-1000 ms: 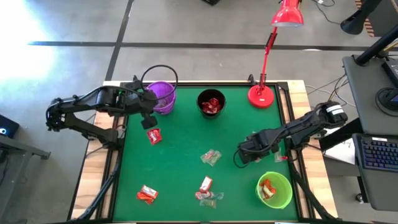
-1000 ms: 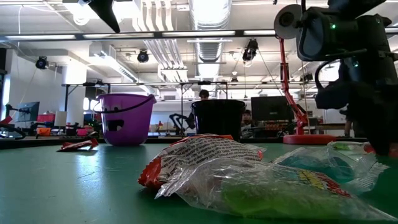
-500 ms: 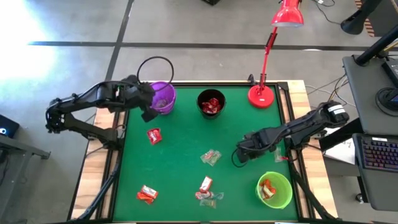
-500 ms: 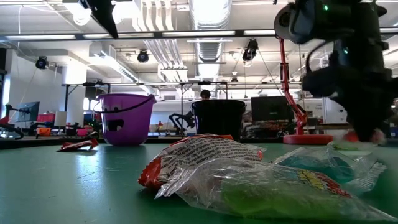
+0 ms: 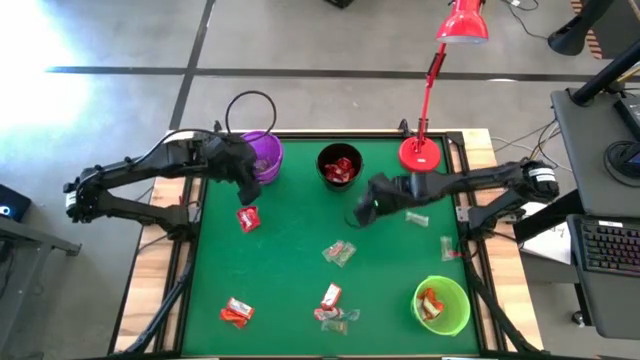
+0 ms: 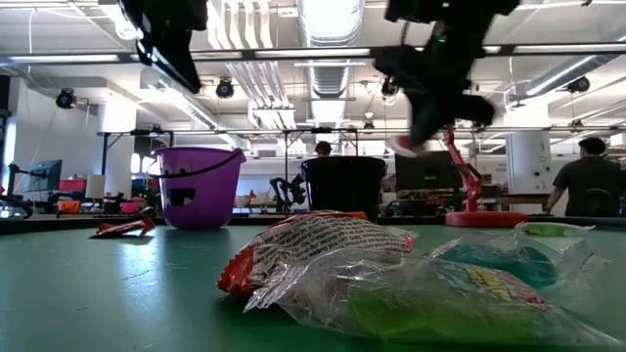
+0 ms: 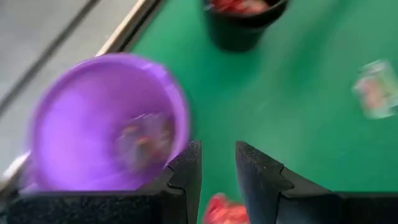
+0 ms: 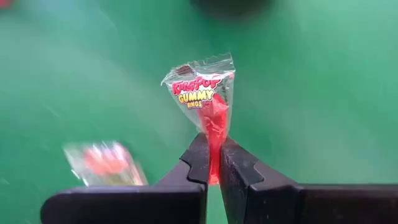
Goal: Sort candy
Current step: Put the red gummy into the violet bucket
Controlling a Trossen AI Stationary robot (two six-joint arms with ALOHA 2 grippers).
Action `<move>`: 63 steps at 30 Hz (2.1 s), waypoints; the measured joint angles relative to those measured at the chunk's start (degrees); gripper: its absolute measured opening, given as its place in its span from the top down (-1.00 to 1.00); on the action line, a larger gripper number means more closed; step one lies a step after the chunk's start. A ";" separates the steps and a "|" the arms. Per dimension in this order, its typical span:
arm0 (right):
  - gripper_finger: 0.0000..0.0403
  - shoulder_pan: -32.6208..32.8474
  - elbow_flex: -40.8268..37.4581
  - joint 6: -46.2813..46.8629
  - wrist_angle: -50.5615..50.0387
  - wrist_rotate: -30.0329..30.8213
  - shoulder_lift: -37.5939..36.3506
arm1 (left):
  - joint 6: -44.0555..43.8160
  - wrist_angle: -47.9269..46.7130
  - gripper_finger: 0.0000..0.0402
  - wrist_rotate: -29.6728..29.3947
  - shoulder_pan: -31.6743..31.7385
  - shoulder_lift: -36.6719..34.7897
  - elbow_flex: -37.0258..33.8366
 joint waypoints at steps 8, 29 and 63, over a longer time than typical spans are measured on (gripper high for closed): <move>0.94 -10.32 10.12 -21.97 12.12 -3.32 3.53 | -2.72 23.02 0.60 16.30 3.22 -0.18 -6.83; 0.94 -16.07 29.05 -42.04 11.31 -11.32 13.77 | -16.63 38.73 0.60 24.18 12.59 10.23 -4.80; 0.94 -17.32 29.70 -45.50 12.72 -11.49 13.82 | -6.93 31.00 0.22 32.77 14.68 26.47 14.80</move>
